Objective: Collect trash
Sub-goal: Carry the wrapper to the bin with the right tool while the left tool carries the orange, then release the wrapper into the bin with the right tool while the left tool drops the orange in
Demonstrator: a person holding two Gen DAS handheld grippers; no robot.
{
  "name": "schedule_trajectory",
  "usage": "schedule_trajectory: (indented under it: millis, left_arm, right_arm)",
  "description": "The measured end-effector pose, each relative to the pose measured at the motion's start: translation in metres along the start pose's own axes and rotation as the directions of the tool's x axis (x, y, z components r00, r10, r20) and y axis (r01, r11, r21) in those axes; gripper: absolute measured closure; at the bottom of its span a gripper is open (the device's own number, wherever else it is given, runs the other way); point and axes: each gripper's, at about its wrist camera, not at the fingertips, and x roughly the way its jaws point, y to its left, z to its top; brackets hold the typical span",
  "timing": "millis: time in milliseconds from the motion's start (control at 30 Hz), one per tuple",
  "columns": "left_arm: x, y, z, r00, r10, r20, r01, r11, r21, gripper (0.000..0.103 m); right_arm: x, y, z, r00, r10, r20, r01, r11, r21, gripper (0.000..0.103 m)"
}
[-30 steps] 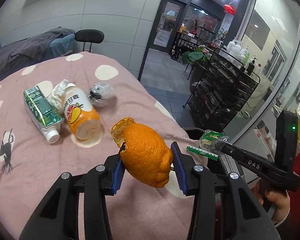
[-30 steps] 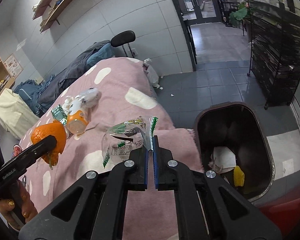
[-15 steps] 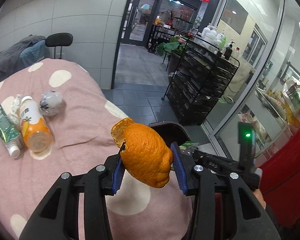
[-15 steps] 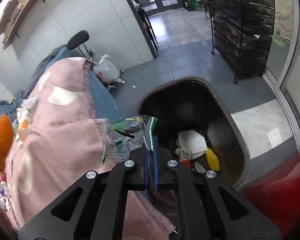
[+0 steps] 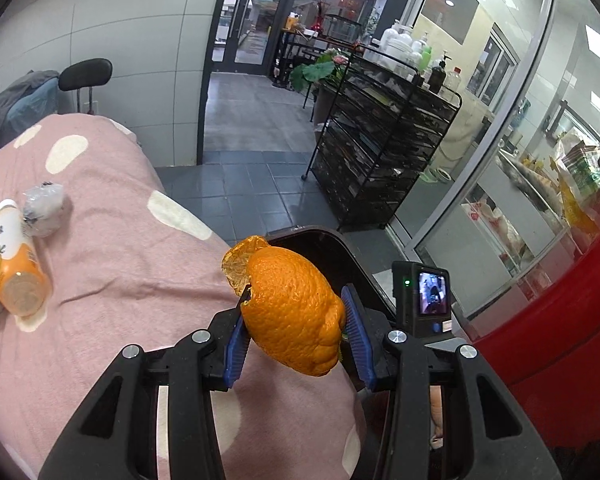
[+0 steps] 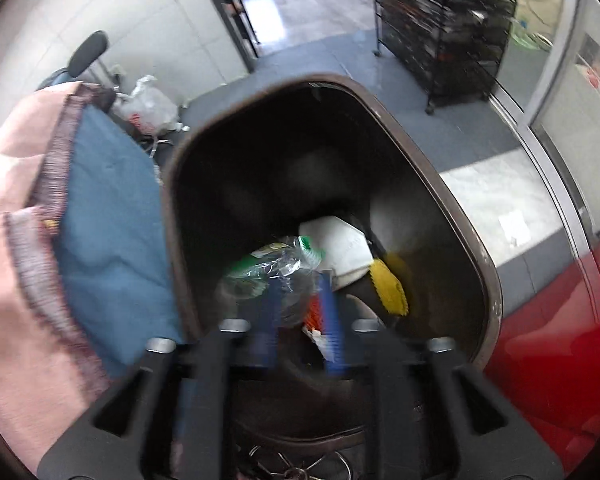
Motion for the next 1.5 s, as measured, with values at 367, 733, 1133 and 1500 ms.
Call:
schedule_trajectory:
  millis: [367,733,1133,1500]
  left_arm:
    - [0.021,-0.015,0.002,0.997,-0.045,-0.059,0.046,0.999,0.022,0.06]
    - [0.068,-0.039,-0.002,0.978,-0.091,-0.186,0.104,0.993,0.058,0.06]
    - [0.119,-0.055,-0.009,0.938,-0.086,-0.335,0.12,0.989,0.082,0.06]
    - [0.128,-0.052,-0.013,0.938,-0.097,-0.334,0.131,0.988,0.08,0.022]
  right_arm:
    - [-0.008,-0.013,-0.025,1.0,0.024,-0.017,-0.023,0.999,0.03,0.038]
    - [-0.042,-0.037,-0.047,1.0,-0.009,0.017,0.008,0.996,0.085,0.035]
    - [-0.059,-0.056,-0.055,0.998,-0.034,0.045,0.028,0.99,0.136,0.034]
    - [-0.058,-0.06,-0.057,0.998,-0.04,0.038,0.034,0.988,0.148,0.034]
